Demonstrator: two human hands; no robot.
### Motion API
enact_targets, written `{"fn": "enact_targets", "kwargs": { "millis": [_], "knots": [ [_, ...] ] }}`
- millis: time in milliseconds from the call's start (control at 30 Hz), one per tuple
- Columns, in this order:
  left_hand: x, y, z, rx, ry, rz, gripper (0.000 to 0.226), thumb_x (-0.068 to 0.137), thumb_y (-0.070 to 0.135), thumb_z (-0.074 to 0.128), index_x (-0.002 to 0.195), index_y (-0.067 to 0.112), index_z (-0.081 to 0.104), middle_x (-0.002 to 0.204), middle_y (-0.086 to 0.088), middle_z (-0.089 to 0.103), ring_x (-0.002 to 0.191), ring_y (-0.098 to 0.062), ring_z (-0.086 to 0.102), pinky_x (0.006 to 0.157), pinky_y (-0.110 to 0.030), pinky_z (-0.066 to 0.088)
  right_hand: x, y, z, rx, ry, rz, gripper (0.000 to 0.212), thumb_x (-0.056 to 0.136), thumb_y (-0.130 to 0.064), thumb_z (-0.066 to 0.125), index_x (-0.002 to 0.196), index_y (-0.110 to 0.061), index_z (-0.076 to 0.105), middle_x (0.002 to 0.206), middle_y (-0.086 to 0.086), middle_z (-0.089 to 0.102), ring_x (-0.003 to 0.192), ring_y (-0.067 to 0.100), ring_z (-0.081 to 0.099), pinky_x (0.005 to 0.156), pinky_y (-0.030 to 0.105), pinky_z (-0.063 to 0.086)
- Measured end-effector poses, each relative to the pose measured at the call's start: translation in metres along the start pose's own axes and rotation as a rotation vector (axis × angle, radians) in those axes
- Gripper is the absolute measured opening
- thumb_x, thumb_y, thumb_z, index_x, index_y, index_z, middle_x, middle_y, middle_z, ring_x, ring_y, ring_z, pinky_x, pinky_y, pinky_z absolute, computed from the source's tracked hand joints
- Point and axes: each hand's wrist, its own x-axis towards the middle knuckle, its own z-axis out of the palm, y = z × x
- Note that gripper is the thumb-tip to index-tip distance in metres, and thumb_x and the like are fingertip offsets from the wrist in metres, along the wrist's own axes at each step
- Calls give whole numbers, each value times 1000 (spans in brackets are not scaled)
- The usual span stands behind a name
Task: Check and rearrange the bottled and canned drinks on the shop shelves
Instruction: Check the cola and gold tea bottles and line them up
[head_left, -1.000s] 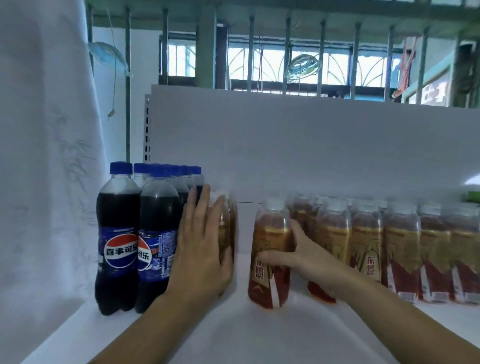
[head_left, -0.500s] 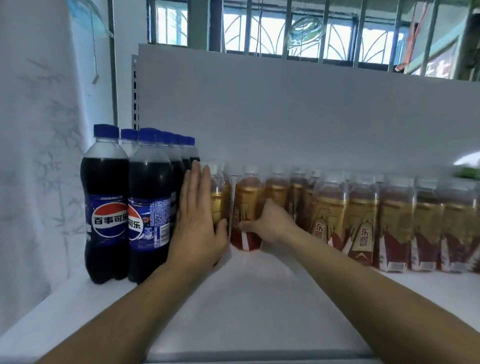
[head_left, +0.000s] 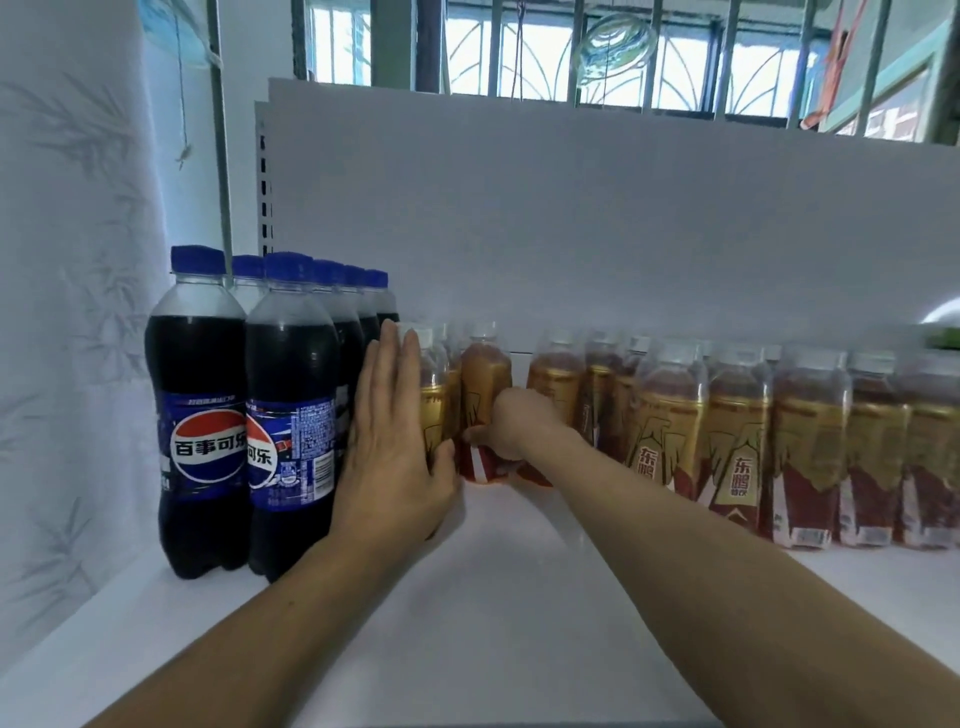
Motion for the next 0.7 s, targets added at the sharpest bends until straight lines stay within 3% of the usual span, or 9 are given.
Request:
{"fn": "enact_targets", "kwargs": {
  "millis": [67, 133, 267, 433, 600, 700],
  "knots": [
    [1, 0, -1, -6, 0, -2, 111, 88, 15, 68, 155, 30, -19, 163, 14, -26, 150, -5, -22, 125, -44, 5, -4, 3, 9, 121, 87, 7, 42, 97, -37, 65, 121, -5, 53, 106, 10, 68, 95, 26, 67, 79, 34, 54],
    [1, 0, -2, 2, -13, -4, 110, 89, 16, 68, 155, 29, -19, 162, 15, -27, 149, -4, -22, 124, -40, 1, -13, 7, 16, 199, 146, 1, 53, 96, -27, 65, 137, -2, 41, 111, 12, 66, 101, 30, 66, 85, 41, 57],
    [0, 0, -2, 12, -14, 7, 108, 90, 15, 67, 155, 29, -19, 161, 16, -29, 149, -3, -23, 122, -35, -2, -29, 14, 19, 181, 200, -89, 44, 96, -18, 62, 133, -7, 40, 102, 9, 66, 93, 29, 67, 84, 45, 59],
    [-1, -2, -1, 24, -5, 22, 108, 90, 16, 67, 155, 28, -18, 162, 13, -27, 149, -3, -24, 121, -33, -4, -28, 7, 18, 183, 127, -117, 32, 97, -19, 62, 120, -13, 42, 94, 3, 61, 93, 27, 64, 77, 36, 53],
    [0, -1, 1, 34, 6, 16, 106, 90, 16, 67, 156, 26, -16, 163, 14, -25, 150, -5, -22, 123, -38, 0, -12, -2, 30, 189, -97, -153, 36, 97, -15, 58, 131, -13, 45, 112, 7, 60, 102, 26, 60, 88, 38, 53],
    [0, -1, 2, 27, 6, 15, 106, 89, 16, 67, 157, 25, -14, 163, 12, -25, 150, -5, -22, 124, -41, 2, -5, -4, 31, 225, -107, -138, 37, 96, -13, 57, 132, -14, 48, 121, 9, 61, 108, 27, 59, 92, 39, 53]
  ]
}}
